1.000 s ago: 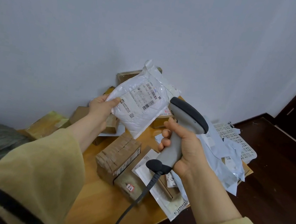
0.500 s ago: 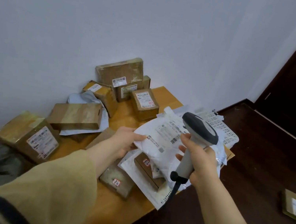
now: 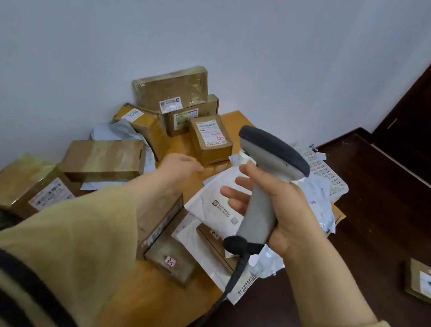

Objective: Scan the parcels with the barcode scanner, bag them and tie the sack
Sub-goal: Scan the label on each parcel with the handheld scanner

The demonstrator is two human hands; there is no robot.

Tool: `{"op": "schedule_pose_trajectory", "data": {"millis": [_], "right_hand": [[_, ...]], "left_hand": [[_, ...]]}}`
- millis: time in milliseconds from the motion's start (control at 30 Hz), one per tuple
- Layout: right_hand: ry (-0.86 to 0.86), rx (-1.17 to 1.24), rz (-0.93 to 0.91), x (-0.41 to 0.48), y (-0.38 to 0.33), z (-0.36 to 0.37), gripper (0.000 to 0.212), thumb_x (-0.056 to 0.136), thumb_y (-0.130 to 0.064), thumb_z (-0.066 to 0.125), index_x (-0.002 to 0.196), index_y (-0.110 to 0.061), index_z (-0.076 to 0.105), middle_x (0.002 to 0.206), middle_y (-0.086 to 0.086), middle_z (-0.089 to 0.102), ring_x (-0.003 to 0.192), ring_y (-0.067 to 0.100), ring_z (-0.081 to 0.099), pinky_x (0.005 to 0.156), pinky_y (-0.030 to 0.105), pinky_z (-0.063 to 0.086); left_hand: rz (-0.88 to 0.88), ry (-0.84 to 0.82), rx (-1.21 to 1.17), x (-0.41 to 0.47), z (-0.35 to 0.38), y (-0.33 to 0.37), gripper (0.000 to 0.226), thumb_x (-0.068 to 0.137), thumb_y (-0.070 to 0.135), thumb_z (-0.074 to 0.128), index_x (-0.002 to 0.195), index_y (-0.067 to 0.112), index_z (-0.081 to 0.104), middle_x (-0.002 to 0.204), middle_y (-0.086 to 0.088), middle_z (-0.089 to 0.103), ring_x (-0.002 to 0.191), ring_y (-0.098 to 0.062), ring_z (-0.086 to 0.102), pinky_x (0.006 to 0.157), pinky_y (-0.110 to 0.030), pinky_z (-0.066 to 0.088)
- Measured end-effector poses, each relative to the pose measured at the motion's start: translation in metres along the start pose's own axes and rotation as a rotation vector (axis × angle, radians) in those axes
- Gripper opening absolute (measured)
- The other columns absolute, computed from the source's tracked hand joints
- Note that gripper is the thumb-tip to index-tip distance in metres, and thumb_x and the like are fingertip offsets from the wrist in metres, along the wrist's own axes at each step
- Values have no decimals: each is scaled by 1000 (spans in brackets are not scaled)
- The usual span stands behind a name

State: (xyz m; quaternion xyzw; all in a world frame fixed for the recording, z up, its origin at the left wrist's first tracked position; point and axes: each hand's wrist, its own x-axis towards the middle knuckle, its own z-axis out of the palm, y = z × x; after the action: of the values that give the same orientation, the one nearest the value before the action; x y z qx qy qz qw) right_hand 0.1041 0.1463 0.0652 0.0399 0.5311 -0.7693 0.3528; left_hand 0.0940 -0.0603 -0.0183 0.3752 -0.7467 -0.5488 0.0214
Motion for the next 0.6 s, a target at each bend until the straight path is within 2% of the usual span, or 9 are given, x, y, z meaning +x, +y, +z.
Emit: {"op": "schedule_pose_trajectory", "data": {"millis": [33, 100, 167, 233, 300, 400, 500, 600], "right_hand": [[-36, 50, 68, 4, -5, 6, 48, 70, -21, 75, 110, 1, 61, 109, 24, 63, 75, 31, 72, 57, 32, 60], [-96, 135, 168, 17, -16, 18, 40, 68, -24, 73, 98, 0, 64, 103, 24, 64, 77, 31, 71, 64, 35, 61], [-107, 201, 191, 37, -26, 31, 31, 74, -22, 72, 93, 1, 62, 87, 21, 68, 82, 34, 70, 71, 40, 59], [-63, 245, 175, 61, -38, 45, 23, 83, -19, 68, 89, 1, 60, 72, 15, 68, 75, 37, 69, 68, 44, 58], [-19, 247, 173, 89, -51, 57, 20, 86, -17, 67, 89, 0, 58, 84, 14, 65, 70, 38, 67, 61, 46, 59], [42, 140, 186, 138, -70, 68, 26, 84, -15, 69, 101, -1, 56, 109, 12, 63, 72, 35, 68, 58, 47, 59], [122, -23, 132, 188, -90, 78, 29, 85, -16, 68, 107, -3, 55, 97, 10, 61, 72, 30, 67, 64, 40, 58], [170, -209, 113, 233, -95, 82, 33, 86, -14, 67, 113, -2, 52, 90, 9, 56, 79, 29, 64, 72, 41, 55]], "left_hand": [[46, 14, 74, 11, -4, 1, 35, 87, 22, 66, 121, 12, 62, 127, -4, 57, 118, -22, 51, 93, -32, 42], [133, 8, 250, 33, -11, 3, 41, 87, 21, 66, 126, 11, 58, 133, -6, 55, 123, -23, 50, 98, -33, 41], [210, -37, 442, 56, -16, 5, 42, 88, 21, 64, 129, 13, 57, 133, -6, 55, 122, -23, 51, 97, -34, 43], [286, -93, 635, 78, -19, 11, 44, 89, 23, 61, 131, 16, 55, 134, -6, 55, 122, -24, 51, 94, -33, 43], [334, -137, 742, 100, -22, 17, 45, 90, 25, 58, 134, 19, 52, 138, -5, 51, 125, -24, 48, 96, -33, 42], [338, -157, 751, 131, -22, 24, 42, 92, 23, 57, 134, 18, 53, 139, -5, 52, 125, -24, 48, 94, -31, 43], [283, -151, 686, 157, -20, 26, 41, 92, 20, 59, 133, 16, 53, 132, -8, 56, 117, -25, 54, 85, -28, 44], [202, -117, 544, 177, -16, 26, 41, 93, 15, 58, 133, 9, 51, 133, -10, 55, 113, -27, 57, 82, -28, 45]]}}
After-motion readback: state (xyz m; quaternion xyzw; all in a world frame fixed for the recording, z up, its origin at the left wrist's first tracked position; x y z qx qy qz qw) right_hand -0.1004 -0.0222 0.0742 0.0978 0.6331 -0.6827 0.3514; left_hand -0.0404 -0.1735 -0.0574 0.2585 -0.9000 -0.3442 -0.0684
